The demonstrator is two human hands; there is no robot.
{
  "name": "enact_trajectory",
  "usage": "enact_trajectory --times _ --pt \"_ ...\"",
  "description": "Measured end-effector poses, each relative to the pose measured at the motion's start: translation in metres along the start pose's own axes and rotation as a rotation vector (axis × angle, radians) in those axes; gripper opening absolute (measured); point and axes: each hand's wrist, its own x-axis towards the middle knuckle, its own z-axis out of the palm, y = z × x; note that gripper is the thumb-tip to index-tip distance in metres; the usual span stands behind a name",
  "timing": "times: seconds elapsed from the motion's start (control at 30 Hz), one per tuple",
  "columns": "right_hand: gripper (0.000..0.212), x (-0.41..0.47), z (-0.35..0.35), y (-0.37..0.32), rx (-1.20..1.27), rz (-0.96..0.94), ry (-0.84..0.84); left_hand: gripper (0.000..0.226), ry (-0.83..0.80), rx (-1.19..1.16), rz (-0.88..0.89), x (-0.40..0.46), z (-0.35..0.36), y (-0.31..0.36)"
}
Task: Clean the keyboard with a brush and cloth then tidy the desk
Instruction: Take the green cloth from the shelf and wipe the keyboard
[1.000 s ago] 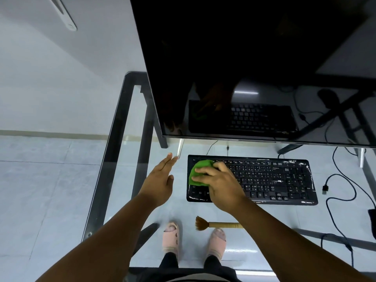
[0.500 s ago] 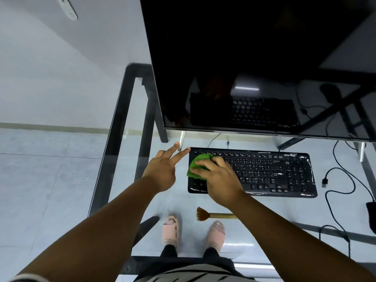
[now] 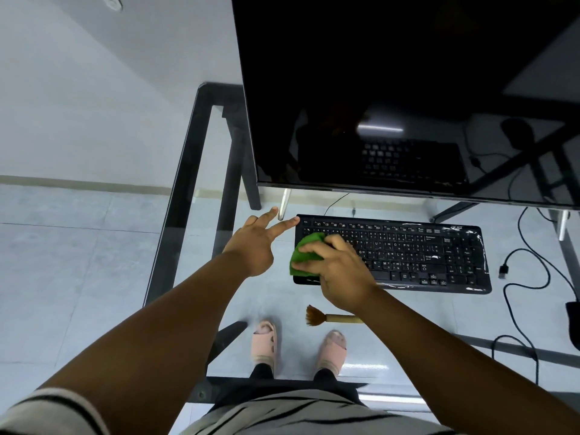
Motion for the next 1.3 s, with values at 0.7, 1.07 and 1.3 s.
enact_trajectory --times 0.7,1.07,1.3 --pt "0.050 -0.033 -0.005 0.027 -0.036 -0.038 -0.063 0.097 -0.022 -0.003 -0.007 -0.001 0.000 0.001" --pt "0.050 -0.041 0.002 0.014 -0.103 -0.021 0.046 0.059 0.037 0.032 -0.001 -0.017 0.018 0.003" --pt "0.046 -0.060 -0.009 0.039 -0.041 0.065 0.140 0.070 0.023 0.017 -0.041 -0.023 0.025 0.009"
